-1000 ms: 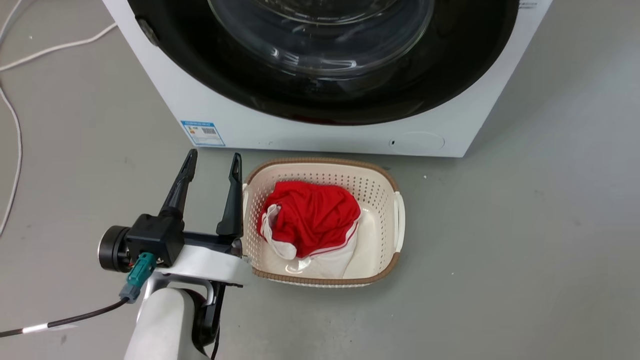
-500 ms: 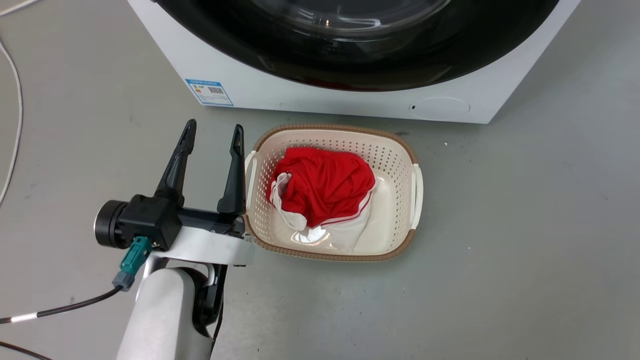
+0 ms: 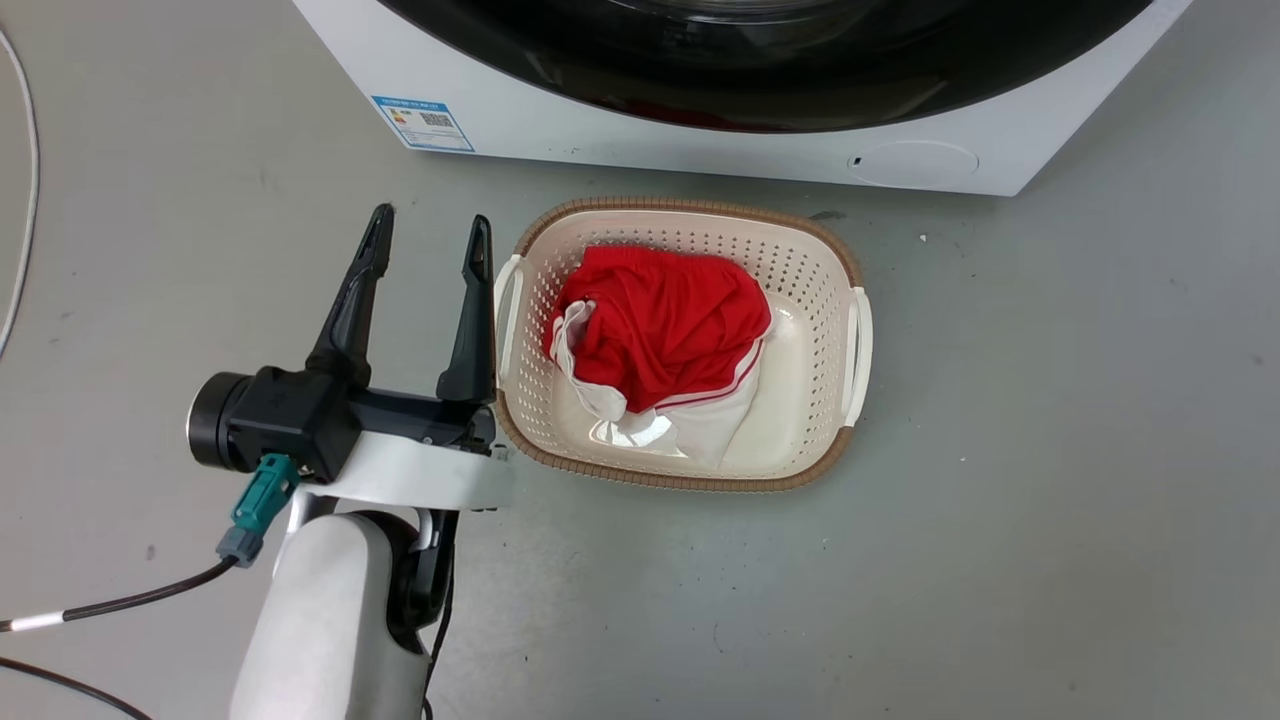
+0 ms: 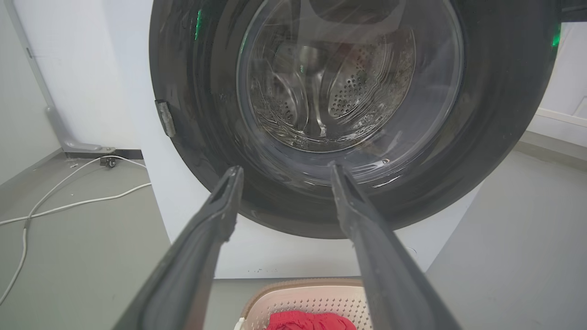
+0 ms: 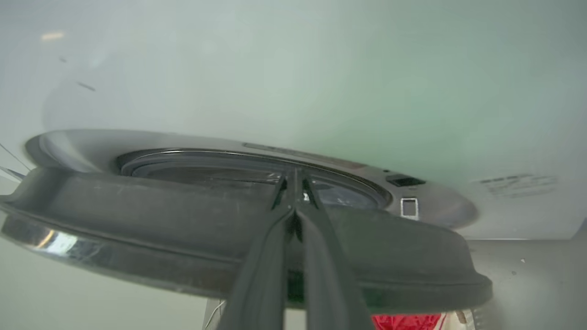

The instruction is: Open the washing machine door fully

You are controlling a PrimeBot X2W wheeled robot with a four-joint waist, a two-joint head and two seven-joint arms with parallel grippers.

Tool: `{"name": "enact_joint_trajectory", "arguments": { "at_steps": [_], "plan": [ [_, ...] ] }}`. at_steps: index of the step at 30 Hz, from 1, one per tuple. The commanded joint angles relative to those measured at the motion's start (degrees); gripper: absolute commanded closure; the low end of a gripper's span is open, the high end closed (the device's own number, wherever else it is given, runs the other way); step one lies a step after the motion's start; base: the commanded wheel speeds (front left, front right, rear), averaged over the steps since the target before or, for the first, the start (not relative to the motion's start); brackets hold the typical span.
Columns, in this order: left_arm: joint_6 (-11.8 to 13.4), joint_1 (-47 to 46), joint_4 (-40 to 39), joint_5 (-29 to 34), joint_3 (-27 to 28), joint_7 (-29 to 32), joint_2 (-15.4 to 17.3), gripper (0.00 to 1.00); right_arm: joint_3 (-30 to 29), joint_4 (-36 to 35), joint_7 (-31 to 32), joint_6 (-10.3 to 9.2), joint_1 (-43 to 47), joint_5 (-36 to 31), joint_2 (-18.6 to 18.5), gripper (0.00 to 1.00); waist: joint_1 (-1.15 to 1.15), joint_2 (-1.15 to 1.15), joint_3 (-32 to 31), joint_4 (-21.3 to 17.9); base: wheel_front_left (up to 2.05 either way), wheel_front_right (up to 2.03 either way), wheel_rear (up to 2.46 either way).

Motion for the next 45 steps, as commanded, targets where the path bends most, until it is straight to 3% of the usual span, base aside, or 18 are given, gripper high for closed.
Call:
{"name": "enact_joint_trajectory", "arguments": {
  "at_steps": [1, 13, 23, 45],
  "plan": [
    [0.33, -0.89, -0.26, -0.14, -0.13, -0.15, -0.05, 0.00, 0.29, 0.77, 1.48, 0.00, -0.41, -0.27, 0.72, 1.00, -0.01, 0.00, 0.41, 0.05, 0.00, 0.00, 0.00],
    [0.58, -1.83, 0.38, -0.58, -0.72, -0.15, -0.05, 0.00, -1.37, -2.24, 11.49, 0.00, 2.57, 3.29, 1.18, 1.00, -0.01, 0.00, 0.62, 0.05, 0.00, 0.00, 0.00],
    [0.82, -0.27, 1.49, -0.62, -0.64, -0.15, -0.05, 0.00, -3.46, -6.35, 19.53, 0.00, 9.12, 7.29, 1.81, 1.00, -0.01, 0.00, -2.66, -0.85, 0.00, 0.00, 0.00],
    [-0.13, 7.79, 5.18, 1.17, 0.16, -0.15, -0.04, 0.00, -3.99, -31.03, 28.18, 0.00, 41.73, 14.48, 9.39, 1.00, -0.01, 0.00, -15.40, -3.32, 0.00, 0.00, 0.00]
  ]
}}
